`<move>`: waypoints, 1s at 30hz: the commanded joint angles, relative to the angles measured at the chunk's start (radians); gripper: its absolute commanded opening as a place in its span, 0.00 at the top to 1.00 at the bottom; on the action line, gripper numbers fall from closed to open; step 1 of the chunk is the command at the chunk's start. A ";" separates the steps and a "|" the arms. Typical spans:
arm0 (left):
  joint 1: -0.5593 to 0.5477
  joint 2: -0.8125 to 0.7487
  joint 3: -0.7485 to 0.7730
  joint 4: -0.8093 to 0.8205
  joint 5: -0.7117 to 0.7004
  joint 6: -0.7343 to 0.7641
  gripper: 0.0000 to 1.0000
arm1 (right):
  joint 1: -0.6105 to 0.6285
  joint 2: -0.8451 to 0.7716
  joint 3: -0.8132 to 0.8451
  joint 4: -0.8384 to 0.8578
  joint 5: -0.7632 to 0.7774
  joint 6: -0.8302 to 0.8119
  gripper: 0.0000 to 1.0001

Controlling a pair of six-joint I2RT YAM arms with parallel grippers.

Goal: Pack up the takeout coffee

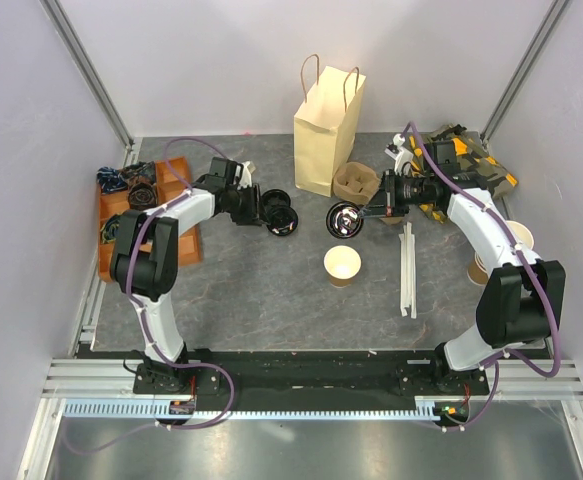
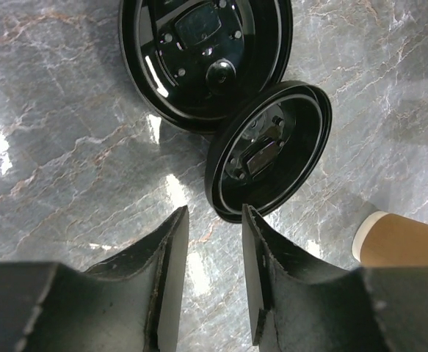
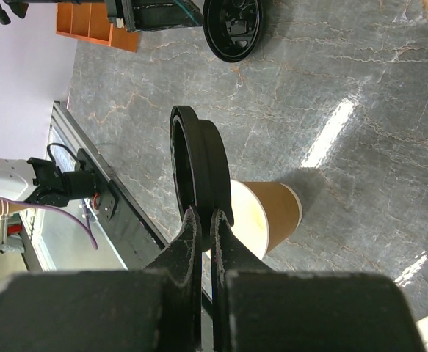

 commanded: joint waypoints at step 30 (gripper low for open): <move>0.012 0.077 0.278 -0.117 -0.058 -0.031 0.98 | -0.014 0.003 0.051 -0.016 -0.024 -0.032 1.00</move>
